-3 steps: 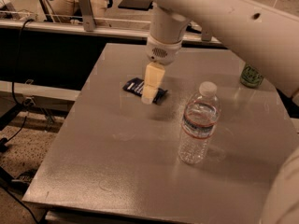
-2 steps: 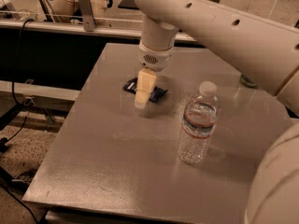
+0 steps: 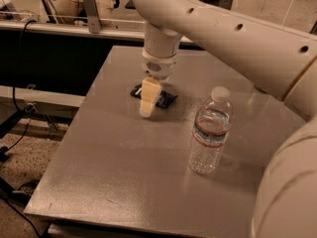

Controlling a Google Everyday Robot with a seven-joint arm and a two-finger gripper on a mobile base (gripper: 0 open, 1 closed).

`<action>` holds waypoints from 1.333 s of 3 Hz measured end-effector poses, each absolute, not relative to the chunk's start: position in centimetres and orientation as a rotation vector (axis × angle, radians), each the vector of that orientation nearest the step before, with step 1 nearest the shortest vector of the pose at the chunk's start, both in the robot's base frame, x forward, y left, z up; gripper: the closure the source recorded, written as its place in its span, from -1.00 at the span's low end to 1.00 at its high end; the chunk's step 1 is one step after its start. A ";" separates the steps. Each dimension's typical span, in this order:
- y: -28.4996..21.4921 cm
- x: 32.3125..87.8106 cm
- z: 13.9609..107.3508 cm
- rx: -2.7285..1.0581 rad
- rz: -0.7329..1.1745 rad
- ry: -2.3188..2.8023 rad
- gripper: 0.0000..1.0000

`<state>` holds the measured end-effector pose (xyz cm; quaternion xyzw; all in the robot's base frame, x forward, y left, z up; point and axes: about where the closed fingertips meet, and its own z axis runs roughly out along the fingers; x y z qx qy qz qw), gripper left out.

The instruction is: Pick rxbar blueberry

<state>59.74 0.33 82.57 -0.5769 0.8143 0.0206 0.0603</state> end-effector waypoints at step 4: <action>0.9 59.1 84.4 -1.736 0.105 2.426 1.00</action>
Offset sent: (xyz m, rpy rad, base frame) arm -0.0034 0.0050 0.0050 0.0090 0.0034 -0.0003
